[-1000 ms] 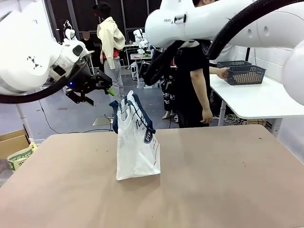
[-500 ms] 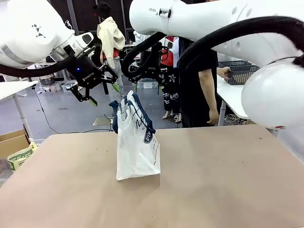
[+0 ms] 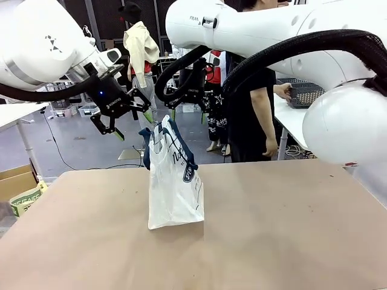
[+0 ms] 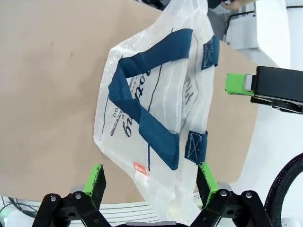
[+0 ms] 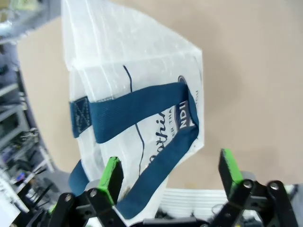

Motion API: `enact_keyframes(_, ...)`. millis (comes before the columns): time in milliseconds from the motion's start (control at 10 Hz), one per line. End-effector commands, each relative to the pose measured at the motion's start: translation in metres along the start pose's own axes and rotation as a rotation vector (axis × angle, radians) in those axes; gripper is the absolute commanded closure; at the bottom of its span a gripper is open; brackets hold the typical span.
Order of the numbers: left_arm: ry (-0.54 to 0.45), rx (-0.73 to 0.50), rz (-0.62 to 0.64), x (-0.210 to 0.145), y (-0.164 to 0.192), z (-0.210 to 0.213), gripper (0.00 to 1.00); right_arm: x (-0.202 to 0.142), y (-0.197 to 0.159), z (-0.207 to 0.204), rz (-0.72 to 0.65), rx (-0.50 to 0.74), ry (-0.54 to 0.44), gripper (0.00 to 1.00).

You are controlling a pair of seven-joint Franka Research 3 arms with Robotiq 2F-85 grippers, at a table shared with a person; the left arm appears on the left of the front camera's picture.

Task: Transfer purchased items from the store into the shopping bag.
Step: Open the Reusable shopping bag in the center of the table.

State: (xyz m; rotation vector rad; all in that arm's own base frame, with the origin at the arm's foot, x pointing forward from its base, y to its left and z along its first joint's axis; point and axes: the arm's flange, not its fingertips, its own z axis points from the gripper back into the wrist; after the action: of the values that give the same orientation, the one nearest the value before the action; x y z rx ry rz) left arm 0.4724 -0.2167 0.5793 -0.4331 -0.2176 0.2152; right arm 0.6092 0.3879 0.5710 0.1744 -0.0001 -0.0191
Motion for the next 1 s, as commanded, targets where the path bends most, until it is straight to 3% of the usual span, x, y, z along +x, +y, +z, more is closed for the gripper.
enact_keyframes(0, 0.041, 0.006, -0.018, 0.009, 0.0, -0.002, 0.0, -0.001, 0.012, -0.005, 0.022, 0.011, 0.01, 0.0)
enact_keyframes(900, 0.102, -0.053, -0.07, 0.018, 0.012, -0.019, 0.0, -0.009, 0.03, 0.001, 0.115, 0.008, -0.05, 0.0)
